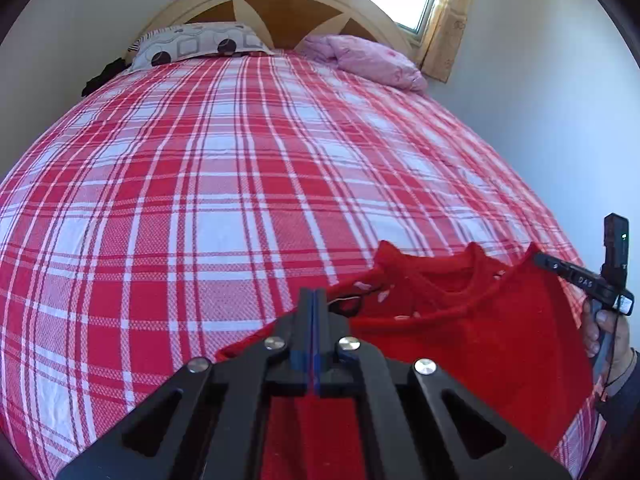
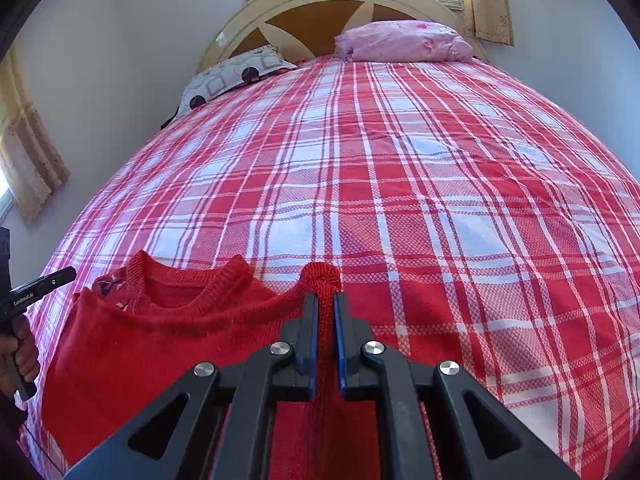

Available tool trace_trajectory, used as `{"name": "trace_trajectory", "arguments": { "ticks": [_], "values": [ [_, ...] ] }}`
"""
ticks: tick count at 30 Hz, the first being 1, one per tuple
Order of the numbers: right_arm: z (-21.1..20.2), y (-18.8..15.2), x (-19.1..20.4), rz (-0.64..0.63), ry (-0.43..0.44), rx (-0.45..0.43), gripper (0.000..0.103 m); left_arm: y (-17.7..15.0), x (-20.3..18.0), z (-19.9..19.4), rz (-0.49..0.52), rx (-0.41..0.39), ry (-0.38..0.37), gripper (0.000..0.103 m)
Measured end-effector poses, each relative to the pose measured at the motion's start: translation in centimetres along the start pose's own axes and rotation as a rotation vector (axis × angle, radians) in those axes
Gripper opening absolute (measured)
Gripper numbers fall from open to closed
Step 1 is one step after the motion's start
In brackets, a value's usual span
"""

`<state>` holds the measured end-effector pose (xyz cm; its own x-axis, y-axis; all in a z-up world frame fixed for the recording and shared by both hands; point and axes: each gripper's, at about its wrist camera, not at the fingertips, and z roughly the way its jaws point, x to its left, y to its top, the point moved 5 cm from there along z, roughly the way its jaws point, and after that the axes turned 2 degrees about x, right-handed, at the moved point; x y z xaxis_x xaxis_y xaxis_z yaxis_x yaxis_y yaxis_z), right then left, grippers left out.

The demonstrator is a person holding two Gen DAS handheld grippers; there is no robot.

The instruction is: Fold small clothes

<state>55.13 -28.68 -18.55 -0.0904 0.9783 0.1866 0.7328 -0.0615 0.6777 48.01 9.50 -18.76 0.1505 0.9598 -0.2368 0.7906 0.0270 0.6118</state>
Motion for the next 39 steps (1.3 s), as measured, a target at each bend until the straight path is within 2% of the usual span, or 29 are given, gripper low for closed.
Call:
{"name": "trace_trajectory", "arguments": {
  "ticks": [6,8,10,11,12,14,16,17,18,20,24,25,26,27,29,30,31,32,33,34,35,36,39],
  "values": [
    [2.8,-1.4,-0.5,-0.03,-0.087,0.09,0.007,-1.3,-0.2,1.8,0.005,0.047,-0.001,0.0],
    [2.6,-1.4,-0.5,-0.041,-0.093,0.086,0.007,-1.6,-1.0,1.3,0.032,0.045,-0.002,0.002],
    [2.6,-1.5,-0.5,-0.045,-0.099,0.089,0.007,-1.9,-1.6,0.7,0.043,0.054,-0.015,0.015],
    [2.7,-1.6,-0.5,-0.047,-0.101,0.091,0.007,-1.9,-1.7,0.5,0.043,0.055,-0.023,0.033],
    [2.7,-1.7,-0.5,-0.048,-0.103,0.091,0.007,-2.0,-2.0,0.2,0.046,0.053,-0.024,0.059],
    [2.7,-1.8,-0.5,-0.047,-0.103,0.086,0.007,-2.0,-2.2,-0.3,0.049,0.028,-0.013,0.08],
    [2.6,-1.9,-0.6,-0.038,-0.094,0.083,0.007,-2.0,-2.4,0.4,0.06,0.052,-0.014,0.077],
    [2.6,-1.9,-0.6,-0.033,-0.089,0.081,0.007,-2.1,-2.4,0.8,0.061,0.065,-0.022,0.067],
    [2.6,-1.9,-0.7,-0.029,-0.084,0.078,0.007,-2.3,-2.6,1.3,0.068,0.084,-0.027,0.048],
    [2.6,-2.0,-0.8,-0.025,-0.073,0.071,0.007,-3.0,-3.0,2.4,0.099,0.13,0.001,0.027],
    [2.6,-2.2,-0.6,-0.039,-0.076,0.063,0.007,-3.0,-2.6,2.2,0.084,0.121,0.036,0.028],
    [2.6,-2.2,-0.6,-0.043,-0.078,0.062,0.007,-2.8,-2.3,1.9,0.071,0.103,0.064,0.031],
    [2.6,-2.2,-0.5,-0.049,-0.081,0.059,0.007,-2.8,-2.1,1.8,0.064,0.095,0.088,0.039],
    [2.6,-2.3,-0.4,-0.054,-0.084,0.058,0.007,-2.7,-1.9,1.7,0.057,0.091,0.105,0.051],
    [2.6,-2.3,-0.4,-0.062,-0.089,0.056,0.007,-2.8,-1.4,1.5,0.048,0.074,0.106,0.066],
    [2.6,-2.3,-0.4,-0.063,-0.089,0.056,0.007,-3.2,-1.4,1.7,0.045,0.085,0.09,0.066],
    [2.6,-2.3,-0.4,-0.062,-0.089,0.056,0.007,-3.5,-1.5,2.2,0.05,0.107,0.07,0.064],
    [2.6,-2.3,-0.4,-0.062,-0.088,0.055,0.007,-4.0,-1.8,2.7,0.073,0.125,0.068,0.054],
    [2.6,-2.3,-0.4,-0.062,-0.089,0.055,0.007,-4.0,-2.2,2.7,0.104,0.114,0.077,0.04],
    [2.6,-2.3,-0.4,-0.063,-0.09,0.055,0.007,-4.1,-2.6,2.6,0.135,0.108,0.078,0.031],
    [2.5,-2.3,-0.4,-0.064,-0.091,0.054,0.007,-3.9,-2.9,2.5,0.154,0.102,0.098,0.015],
    [2.4,-2.2,-0.3,-0.065,-0.093,0.049,0.007,-3.7,-2.9,2.3,0.158,0.099,0.103,0.009],
    [1.6,-1.8,-0.4,-0.057,-0.078,0.025,0.007,-2.1,-2.5,0.4,0.118,0.023,0.083,0.008]
  ]
}}
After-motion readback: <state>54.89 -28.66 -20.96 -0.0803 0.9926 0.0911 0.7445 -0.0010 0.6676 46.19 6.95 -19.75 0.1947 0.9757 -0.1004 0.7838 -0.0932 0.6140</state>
